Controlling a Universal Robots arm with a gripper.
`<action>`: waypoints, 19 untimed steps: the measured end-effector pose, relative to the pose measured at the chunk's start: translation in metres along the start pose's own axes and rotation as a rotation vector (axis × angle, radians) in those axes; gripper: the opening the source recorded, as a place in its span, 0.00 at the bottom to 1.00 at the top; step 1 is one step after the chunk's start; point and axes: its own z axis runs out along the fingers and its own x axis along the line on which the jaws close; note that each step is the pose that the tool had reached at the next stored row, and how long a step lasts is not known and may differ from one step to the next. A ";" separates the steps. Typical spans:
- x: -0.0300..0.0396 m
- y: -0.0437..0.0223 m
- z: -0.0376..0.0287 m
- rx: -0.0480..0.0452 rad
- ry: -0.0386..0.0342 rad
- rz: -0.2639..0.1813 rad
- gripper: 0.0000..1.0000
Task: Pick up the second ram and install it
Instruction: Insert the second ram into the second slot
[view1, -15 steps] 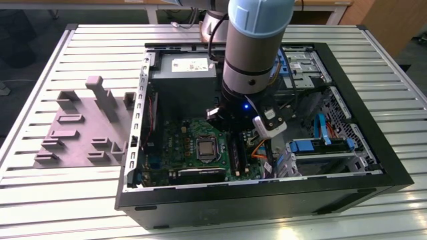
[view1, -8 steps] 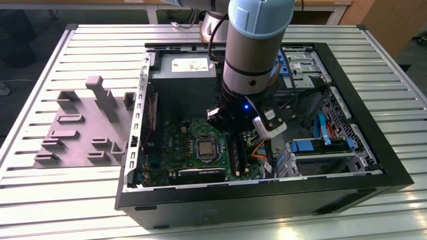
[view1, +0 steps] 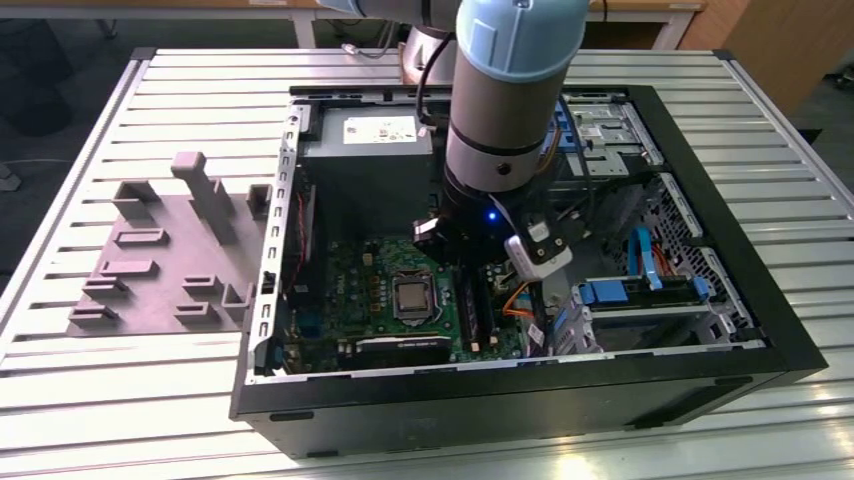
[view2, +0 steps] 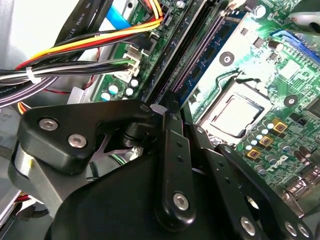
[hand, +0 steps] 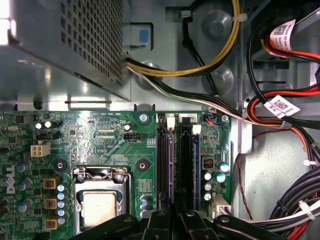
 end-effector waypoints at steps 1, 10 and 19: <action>0.0000 0.0000 0.0004 0.0000 0.0001 0.000 0.14; 0.0000 -0.0001 0.0019 0.0000 0.0005 0.000 0.14; 0.0000 0.0000 0.0069 -0.0003 0.0005 0.000 0.14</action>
